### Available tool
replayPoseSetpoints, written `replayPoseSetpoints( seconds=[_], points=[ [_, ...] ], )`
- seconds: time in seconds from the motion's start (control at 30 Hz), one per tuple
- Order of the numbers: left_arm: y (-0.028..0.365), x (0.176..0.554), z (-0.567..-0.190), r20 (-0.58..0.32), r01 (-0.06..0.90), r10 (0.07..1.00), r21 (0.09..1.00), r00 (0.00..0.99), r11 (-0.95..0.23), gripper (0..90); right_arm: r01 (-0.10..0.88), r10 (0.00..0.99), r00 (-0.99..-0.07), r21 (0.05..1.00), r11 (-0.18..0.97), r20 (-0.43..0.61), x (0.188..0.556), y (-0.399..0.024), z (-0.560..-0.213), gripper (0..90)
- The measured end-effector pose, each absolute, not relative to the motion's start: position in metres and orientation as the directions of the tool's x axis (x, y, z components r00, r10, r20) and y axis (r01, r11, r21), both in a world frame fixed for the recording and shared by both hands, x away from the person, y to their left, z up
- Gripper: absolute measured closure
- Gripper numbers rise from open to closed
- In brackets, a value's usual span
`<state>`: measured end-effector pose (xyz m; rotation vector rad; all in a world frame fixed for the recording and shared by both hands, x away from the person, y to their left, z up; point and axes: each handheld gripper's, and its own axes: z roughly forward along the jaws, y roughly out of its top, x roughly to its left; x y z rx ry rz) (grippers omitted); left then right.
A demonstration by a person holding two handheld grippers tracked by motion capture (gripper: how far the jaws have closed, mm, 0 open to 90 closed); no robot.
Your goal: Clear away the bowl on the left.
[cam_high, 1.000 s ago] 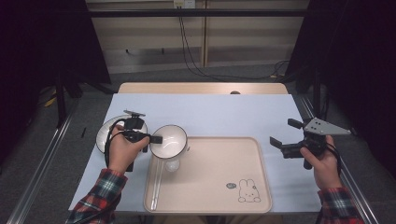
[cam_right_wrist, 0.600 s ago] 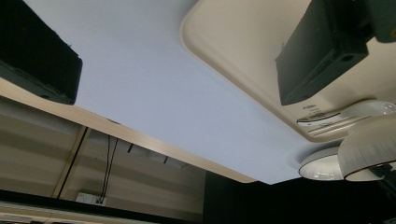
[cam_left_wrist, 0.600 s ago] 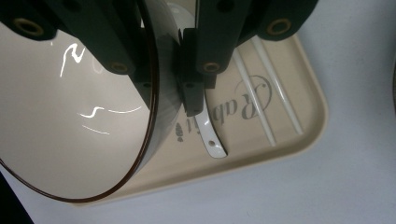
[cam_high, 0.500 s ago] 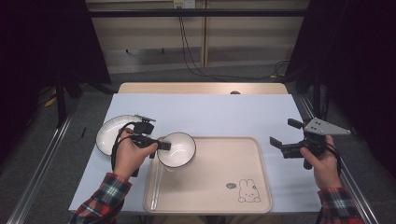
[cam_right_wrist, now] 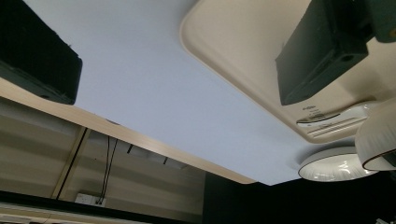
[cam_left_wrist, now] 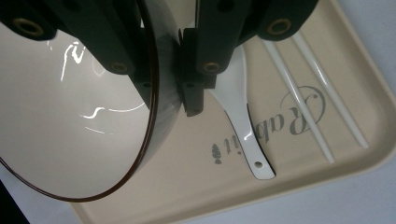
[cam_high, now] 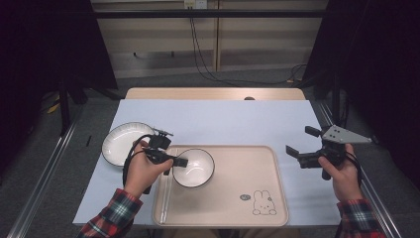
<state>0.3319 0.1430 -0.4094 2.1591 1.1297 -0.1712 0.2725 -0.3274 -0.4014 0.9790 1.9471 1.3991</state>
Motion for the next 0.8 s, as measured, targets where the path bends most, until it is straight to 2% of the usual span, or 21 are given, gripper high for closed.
replayPoseSetpoints(
  seconds=[0.53, 0.67, 0.7, 0.73, 0.8],
  points=[
    [0.137, 0.321, -0.412, -0.383, 0.739, 0.649, 0.497, 0.658, -0.455, 82.8, 0.244, 0.809, -0.588, 0.95, 0.195, -0.015, 0.272, -0.327, -0.401, 0.0],
    [0.134, 0.317, -0.415, -0.397, 0.749, 0.652, 0.494, 0.646, -0.441, 82.8, 0.243, 0.81, -0.586, 0.951, 0.193, -0.015, 0.272, -0.327, -0.401, 0.0],
    [0.136, 0.317, -0.416, -0.377, 0.729, 0.637, 0.486, 0.672, -0.482, 82.8, 0.243, 0.811, -0.586, 0.951, 0.193, -0.015, 0.272, -0.327, -0.401, 0.0],
    [0.133, 0.315, -0.417, -0.391, 0.746, 0.652, 0.493, 0.65, -0.448, 82.7, 0.245, 0.81, -0.586, 0.95, 0.193, -0.014, 0.272, -0.328, -0.401, 0.0],
    [0.133, 0.313, -0.419, -0.392, 0.745, 0.649, 0.491, 0.652, -0.451, 82.7, 0.243, 0.812, -0.583, 0.95, 0.194, -0.017, 0.272, -0.328, -0.4, 0.0]
  ],
)
